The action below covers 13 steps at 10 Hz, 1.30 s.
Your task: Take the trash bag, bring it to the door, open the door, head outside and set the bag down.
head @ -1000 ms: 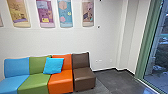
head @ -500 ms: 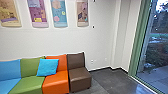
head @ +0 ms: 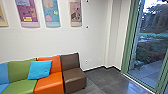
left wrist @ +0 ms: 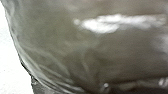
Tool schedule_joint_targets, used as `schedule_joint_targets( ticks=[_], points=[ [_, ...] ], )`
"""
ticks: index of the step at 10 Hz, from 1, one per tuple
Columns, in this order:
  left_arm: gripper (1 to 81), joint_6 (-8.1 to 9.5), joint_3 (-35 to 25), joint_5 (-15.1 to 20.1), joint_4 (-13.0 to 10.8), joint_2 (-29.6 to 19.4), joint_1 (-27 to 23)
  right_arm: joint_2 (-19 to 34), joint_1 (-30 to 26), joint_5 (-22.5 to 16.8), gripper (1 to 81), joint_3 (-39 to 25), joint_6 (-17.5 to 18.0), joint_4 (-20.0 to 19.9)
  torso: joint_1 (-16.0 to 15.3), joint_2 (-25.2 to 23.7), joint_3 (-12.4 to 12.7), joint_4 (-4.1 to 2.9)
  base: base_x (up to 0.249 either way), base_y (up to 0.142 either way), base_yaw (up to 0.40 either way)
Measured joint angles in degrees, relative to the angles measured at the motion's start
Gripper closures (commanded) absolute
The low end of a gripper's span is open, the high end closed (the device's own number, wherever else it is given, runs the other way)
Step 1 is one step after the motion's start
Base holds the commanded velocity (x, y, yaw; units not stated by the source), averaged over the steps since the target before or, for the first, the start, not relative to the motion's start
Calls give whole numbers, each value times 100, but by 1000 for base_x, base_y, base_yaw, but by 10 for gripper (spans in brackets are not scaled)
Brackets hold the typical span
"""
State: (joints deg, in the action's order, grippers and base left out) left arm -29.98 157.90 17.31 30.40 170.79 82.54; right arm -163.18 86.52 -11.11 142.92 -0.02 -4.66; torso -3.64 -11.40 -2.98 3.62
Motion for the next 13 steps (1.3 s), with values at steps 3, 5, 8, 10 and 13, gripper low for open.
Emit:
schedule_joint_targets(
  ticks=[3, 5, 8, 10, 13],
  points=[
    [811, 0, -7, -9, 0, 77, 1, -5, 35, 26, 10, 24, 0, 0, 0, 0, 0, 0, 0, 0, -226],
    [811, -1, -5, -20, 0, 77, 1, -11, 35, 61, 10, 52, 0, 4, 0, 0, 0, 0, 0, 0, -244],
    [811, -1, -5, -22, 0, 77, 1, -121, 45, 67, 10, 104, 0, 67, 0, 0, 0, 0, 0, 0, -246],
    [811, -1, -5, -23, 0, 77, 6, -126, 48, 67, 10, 137, 0, 72, 0, 0, 0, 0, 0, 0, -247],
    [811, -1, -5, -39, 0, 74, 28, -200, 85, 63, 10, 156, 0, 111, 0, 0, 0, 0, 0, 0, -247]
  ],
)
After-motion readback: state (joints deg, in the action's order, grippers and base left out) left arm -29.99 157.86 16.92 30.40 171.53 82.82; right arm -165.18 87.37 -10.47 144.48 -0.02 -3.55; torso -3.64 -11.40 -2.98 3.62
